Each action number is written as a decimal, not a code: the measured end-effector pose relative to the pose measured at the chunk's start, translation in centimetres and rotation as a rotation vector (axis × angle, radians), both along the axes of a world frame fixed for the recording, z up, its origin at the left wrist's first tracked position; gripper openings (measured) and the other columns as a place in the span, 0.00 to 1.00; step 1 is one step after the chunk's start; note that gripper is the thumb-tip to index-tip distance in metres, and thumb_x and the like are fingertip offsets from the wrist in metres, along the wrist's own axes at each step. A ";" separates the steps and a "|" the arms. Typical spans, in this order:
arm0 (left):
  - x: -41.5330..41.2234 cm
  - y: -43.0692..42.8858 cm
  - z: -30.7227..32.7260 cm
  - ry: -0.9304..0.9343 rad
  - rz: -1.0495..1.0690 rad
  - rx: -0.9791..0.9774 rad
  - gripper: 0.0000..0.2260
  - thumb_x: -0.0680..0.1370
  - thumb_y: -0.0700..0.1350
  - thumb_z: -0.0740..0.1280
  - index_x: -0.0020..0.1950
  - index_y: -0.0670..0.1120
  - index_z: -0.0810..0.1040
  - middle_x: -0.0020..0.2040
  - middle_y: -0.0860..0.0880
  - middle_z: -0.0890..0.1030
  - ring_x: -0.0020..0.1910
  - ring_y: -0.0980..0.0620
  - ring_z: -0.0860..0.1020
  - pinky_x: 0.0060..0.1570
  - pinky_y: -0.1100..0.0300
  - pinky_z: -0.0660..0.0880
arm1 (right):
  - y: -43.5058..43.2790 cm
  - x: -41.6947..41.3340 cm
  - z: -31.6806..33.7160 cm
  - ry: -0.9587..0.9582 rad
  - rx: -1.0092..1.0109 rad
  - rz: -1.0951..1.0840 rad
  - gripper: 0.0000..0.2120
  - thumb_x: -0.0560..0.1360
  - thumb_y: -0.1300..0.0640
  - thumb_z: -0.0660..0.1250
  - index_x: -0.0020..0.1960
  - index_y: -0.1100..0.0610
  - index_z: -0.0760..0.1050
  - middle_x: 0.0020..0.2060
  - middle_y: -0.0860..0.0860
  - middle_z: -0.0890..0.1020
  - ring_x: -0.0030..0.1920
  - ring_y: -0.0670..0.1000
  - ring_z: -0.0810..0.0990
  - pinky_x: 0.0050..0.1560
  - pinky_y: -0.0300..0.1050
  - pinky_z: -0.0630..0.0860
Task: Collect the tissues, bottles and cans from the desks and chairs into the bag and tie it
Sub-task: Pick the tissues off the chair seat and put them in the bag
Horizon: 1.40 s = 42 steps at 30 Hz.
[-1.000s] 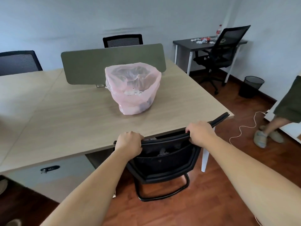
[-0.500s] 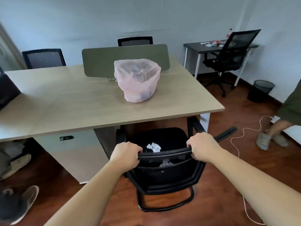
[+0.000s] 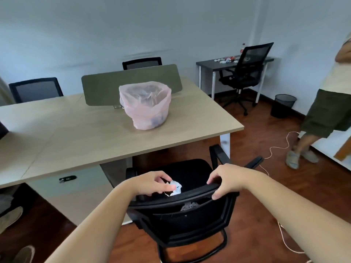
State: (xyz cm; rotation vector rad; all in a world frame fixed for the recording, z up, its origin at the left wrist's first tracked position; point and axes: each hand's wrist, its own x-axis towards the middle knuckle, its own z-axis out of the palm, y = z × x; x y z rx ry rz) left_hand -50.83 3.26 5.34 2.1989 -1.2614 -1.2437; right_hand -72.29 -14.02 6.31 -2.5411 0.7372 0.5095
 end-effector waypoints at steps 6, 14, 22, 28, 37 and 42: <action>-0.6 -5.0 -2.1 -0.295 0.065 -0.225 0.12 0.74 0.54 0.69 0.54 0.50 0.78 0.51 0.52 0.79 0.46 0.54 0.77 0.50 0.63 0.72 | -4.7 -1.6 1.8 -0.441 0.087 -0.342 0.10 0.73 0.45 0.67 0.48 0.48 0.82 0.46 0.42 0.82 0.50 0.44 0.80 0.52 0.39 0.74; -1.8 -17.1 -4.7 -0.447 -0.017 -0.092 0.13 0.74 0.52 0.69 0.56 0.49 0.78 0.55 0.50 0.77 0.54 0.51 0.76 0.57 0.59 0.72 | -18.3 -3.4 -1.4 -0.550 0.031 -0.399 0.07 0.75 0.53 0.67 0.47 0.53 0.83 0.45 0.47 0.84 0.47 0.45 0.79 0.43 0.35 0.70; -2.1 -25.4 -7.6 -0.443 0.300 0.059 0.13 0.75 0.50 0.68 0.57 0.47 0.77 0.53 0.49 0.78 0.54 0.50 0.77 0.55 0.59 0.73 | -30.0 -0.4 -5.5 -0.299 0.169 -0.062 0.07 0.76 0.55 0.64 0.50 0.50 0.81 0.44 0.44 0.82 0.48 0.46 0.80 0.50 0.40 0.76; -1.2 -26.5 -10.4 -0.405 0.459 0.188 0.13 0.74 0.51 0.69 0.56 0.48 0.77 0.49 0.51 0.77 0.49 0.52 0.76 0.52 0.59 0.73 | -32.5 5.8 -9.6 -0.193 0.246 0.153 0.08 0.75 0.56 0.63 0.50 0.50 0.81 0.44 0.42 0.81 0.48 0.45 0.79 0.48 0.37 0.75; 5.2 -26.9 -14.5 -0.334 0.660 0.296 0.12 0.74 0.50 0.67 0.55 0.46 0.77 0.53 0.47 0.80 0.53 0.48 0.77 0.56 0.54 0.75 | -33.1 14.4 -14.1 0.033 0.217 0.536 0.09 0.75 0.55 0.63 0.51 0.49 0.80 0.48 0.43 0.82 0.47 0.42 0.79 0.48 0.33 0.72; 4.2 -26.0 -18.7 -0.250 0.731 0.382 0.17 0.73 0.48 0.66 0.61 0.47 0.75 0.59 0.47 0.76 0.57 0.46 0.76 0.57 0.51 0.75 | -32.7 18.4 -18.2 0.079 0.237 0.621 0.10 0.76 0.55 0.63 0.54 0.49 0.79 0.51 0.43 0.79 0.48 0.41 0.76 0.45 0.29 0.68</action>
